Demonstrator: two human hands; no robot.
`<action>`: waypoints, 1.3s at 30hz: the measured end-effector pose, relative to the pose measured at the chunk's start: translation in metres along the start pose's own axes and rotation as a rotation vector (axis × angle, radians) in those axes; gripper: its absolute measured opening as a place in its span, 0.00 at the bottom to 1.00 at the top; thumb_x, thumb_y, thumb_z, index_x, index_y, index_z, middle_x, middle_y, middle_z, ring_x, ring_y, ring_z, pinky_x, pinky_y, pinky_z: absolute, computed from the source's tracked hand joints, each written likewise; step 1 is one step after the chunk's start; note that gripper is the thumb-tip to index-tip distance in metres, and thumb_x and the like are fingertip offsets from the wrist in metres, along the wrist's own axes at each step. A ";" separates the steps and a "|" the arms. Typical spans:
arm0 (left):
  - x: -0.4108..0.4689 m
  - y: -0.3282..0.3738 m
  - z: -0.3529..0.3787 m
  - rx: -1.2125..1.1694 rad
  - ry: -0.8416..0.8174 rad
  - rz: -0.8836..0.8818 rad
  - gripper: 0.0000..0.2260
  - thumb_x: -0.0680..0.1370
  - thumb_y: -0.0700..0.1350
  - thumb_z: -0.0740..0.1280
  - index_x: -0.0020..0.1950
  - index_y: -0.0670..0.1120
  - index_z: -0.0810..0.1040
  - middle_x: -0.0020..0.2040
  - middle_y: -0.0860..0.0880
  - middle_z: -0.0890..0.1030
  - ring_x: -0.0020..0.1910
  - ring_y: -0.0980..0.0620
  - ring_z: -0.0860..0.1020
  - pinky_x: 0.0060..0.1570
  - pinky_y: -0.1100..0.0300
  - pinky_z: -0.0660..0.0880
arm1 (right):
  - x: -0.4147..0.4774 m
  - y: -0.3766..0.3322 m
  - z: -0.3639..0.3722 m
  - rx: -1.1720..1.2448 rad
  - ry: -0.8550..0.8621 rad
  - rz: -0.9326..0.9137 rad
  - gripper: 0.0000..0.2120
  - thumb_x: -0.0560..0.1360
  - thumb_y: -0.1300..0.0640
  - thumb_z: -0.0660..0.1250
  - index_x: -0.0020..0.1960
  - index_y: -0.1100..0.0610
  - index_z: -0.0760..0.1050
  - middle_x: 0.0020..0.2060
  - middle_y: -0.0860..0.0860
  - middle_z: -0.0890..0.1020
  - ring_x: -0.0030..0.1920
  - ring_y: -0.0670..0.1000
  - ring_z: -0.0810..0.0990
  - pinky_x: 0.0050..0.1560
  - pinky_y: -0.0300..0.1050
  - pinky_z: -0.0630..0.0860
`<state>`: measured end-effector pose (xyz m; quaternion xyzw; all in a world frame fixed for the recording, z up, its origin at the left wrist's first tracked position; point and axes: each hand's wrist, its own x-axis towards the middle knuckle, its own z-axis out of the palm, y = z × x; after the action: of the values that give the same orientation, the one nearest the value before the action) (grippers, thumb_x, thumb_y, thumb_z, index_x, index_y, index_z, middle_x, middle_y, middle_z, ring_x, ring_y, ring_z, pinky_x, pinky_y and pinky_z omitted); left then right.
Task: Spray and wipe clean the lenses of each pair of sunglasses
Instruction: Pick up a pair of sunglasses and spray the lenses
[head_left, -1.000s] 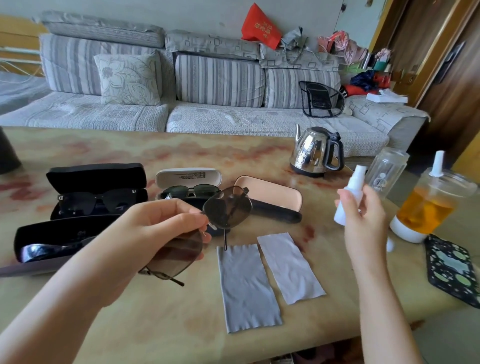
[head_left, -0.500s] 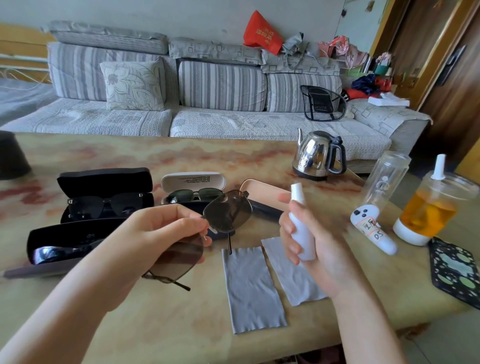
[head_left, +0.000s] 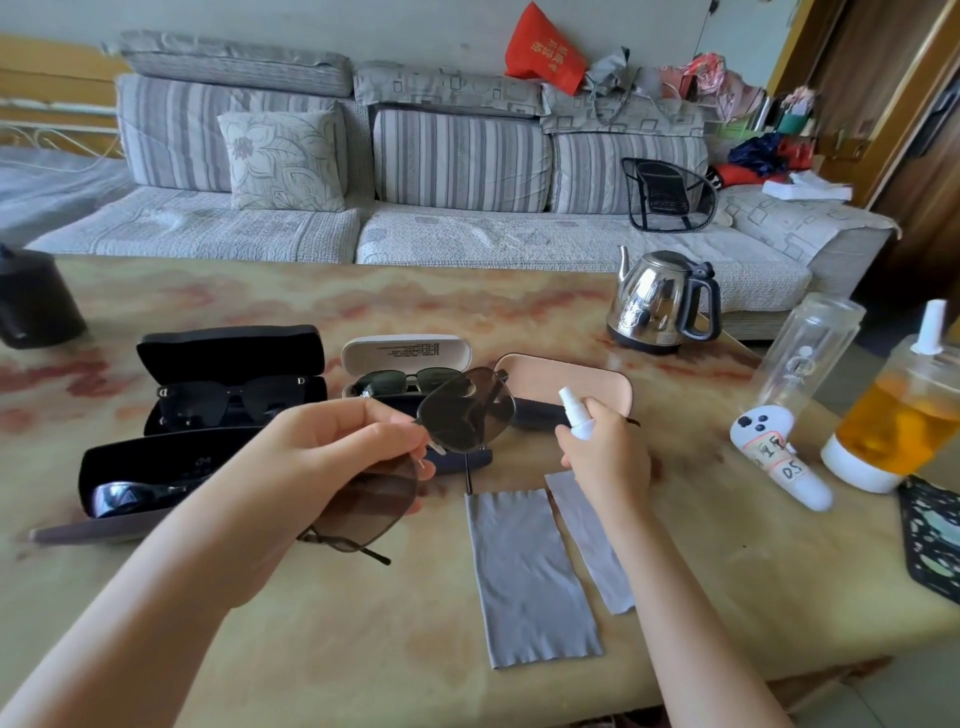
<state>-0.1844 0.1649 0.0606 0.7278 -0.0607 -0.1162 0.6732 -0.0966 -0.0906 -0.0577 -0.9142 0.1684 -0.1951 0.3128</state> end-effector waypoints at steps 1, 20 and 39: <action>0.000 -0.001 -0.001 -0.009 0.000 0.003 0.06 0.64 0.48 0.75 0.33 0.47 0.82 0.41 0.43 0.85 0.40 0.46 0.84 0.48 0.52 0.82 | 0.002 0.003 -0.001 0.056 -0.004 0.031 0.04 0.72 0.61 0.64 0.40 0.57 0.70 0.35 0.56 0.83 0.35 0.61 0.80 0.36 0.50 0.76; 0.004 -0.005 -0.002 0.002 -0.011 -0.012 0.08 0.63 0.52 0.73 0.35 0.49 0.83 0.41 0.45 0.86 0.41 0.50 0.84 0.39 0.63 0.79 | -0.001 0.002 -0.016 0.471 -0.107 0.017 0.17 0.74 0.64 0.68 0.59 0.47 0.74 0.35 0.54 0.80 0.20 0.43 0.71 0.24 0.34 0.68; -0.001 -0.002 -0.001 -0.035 0.028 -0.020 0.07 0.71 0.47 0.69 0.34 0.48 0.82 0.41 0.45 0.86 0.34 0.54 0.82 0.26 0.69 0.73 | -0.083 -0.071 -0.076 1.478 -0.699 -0.061 0.09 0.77 0.53 0.58 0.49 0.58 0.70 0.35 0.51 0.74 0.25 0.44 0.68 0.20 0.34 0.65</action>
<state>-0.1850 0.1663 0.0586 0.7179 -0.0421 -0.1137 0.6855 -0.1909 -0.0399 0.0224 -0.4841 -0.1362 0.0320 0.8638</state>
